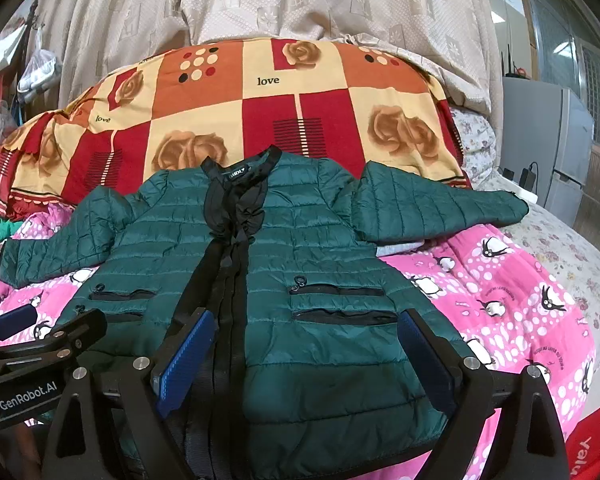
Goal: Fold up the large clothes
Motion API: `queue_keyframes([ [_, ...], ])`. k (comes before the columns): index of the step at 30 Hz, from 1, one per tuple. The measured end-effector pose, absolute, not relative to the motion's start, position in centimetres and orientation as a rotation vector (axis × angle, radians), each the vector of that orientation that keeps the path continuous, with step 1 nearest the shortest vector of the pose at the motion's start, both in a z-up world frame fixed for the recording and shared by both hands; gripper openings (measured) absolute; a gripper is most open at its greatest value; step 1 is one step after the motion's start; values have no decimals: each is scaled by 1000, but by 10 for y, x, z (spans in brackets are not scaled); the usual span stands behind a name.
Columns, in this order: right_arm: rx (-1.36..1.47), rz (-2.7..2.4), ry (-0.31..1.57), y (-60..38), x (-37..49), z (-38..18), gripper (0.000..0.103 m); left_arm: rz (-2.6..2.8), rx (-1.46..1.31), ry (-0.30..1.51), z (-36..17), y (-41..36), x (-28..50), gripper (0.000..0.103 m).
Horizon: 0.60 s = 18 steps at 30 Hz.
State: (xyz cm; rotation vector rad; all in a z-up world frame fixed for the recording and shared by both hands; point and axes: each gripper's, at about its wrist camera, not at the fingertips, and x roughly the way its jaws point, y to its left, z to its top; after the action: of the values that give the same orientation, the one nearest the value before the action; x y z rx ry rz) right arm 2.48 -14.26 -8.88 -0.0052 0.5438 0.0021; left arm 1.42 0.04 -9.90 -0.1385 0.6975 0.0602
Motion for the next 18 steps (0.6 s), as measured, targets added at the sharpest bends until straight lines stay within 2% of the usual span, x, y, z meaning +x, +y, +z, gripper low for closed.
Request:
queue_keyframes([
  [18,0,2,543,-145,25,-89,91,61,-156,701,-101,5,14,103],
])
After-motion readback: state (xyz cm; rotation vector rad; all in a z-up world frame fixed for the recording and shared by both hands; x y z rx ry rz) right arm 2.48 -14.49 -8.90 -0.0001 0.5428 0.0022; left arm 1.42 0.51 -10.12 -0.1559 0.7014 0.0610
